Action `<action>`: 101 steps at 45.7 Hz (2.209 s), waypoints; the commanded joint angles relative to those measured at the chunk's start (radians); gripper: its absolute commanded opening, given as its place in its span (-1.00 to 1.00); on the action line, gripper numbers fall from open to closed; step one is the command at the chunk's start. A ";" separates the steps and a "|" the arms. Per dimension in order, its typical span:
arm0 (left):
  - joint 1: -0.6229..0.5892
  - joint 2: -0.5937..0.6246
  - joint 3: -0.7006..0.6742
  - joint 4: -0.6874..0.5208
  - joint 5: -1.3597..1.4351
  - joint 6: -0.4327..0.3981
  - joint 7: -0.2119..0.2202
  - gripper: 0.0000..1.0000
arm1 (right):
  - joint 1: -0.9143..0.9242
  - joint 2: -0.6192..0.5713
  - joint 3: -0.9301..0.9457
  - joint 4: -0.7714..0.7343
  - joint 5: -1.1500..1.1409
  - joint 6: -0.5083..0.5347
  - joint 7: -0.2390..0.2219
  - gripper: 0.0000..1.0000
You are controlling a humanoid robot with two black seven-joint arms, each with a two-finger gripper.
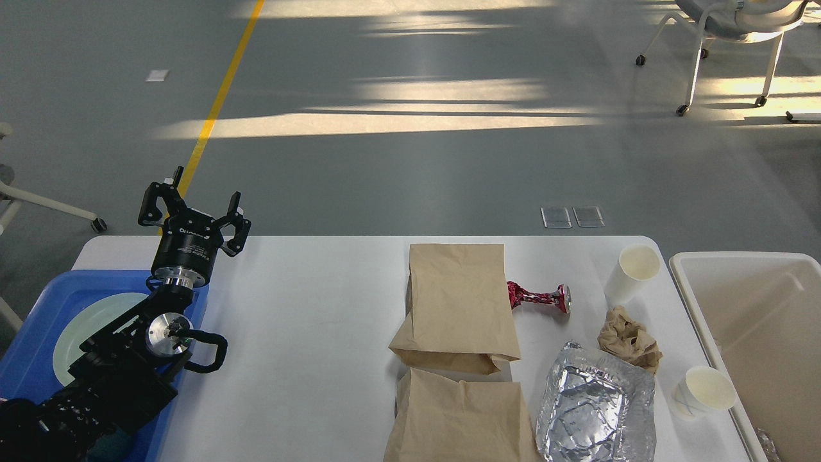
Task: Tidy desktop
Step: 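Swing the right arm up and back toward the table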
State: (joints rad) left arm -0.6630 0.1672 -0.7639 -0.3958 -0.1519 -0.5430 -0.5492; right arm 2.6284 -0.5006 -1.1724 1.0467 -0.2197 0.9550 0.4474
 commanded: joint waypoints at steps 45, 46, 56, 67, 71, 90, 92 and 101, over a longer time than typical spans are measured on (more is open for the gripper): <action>0.000 0.000 0.000 0.000 0.000 0.000 0.000 0.93 | -0.108 0.043 0.007 0.128 -0.009 0.005 -0.159 1.00; -0.001 0.000 0.000 0.000 0.000 0.000 0.000 0.93 | -0.111 0.050 0.005 0.125 -0.009 0.005 -0.164 1.00; -0.001 0.000 0.000 0.000 0.000 0.000 0.000 0.93 | -0.134 0.056 0.005 0.124 -0.004 0.005 -0.179 1.00; -0.001 0.000 0.000 0.000 0.000 0.000 0.000 0.93 | -0.179 0.053 0.004 0.101 -0.006 0.005 -0.179 1.00; 0.000 0.000 0.000 0.000 0.000 0.000 -0.001 0.93 | -0.186 0.053 0.005 0.092 -0.006 0.005 -0.179 1.00; 0.000 0.000 0.000 0.000 0.000 0.000 0.000 0.93 | -0.287 0.083 0.030 0.044 0.005 -0.041 -0.179 1.00; 0.000 0.000 0.000 0.000 0.000 0.000 0.000 0.93 | -0.312 0.086 0.031 0.039 0.007 -0.059 -0.179 1.00; -0.001 0.000 0.000 0.000 0.000 0.000 0.000 0.93 | -0.511 0.100 0.080 -0.011 0.007 -0.188 -0.179 1.00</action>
State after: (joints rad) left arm -0.6636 0.1672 -0.7639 -0.3957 -0.1519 -0.5430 -0.5493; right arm 2.2328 -0.4119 -1.1222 1.0679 -0.2132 0.8362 0.2684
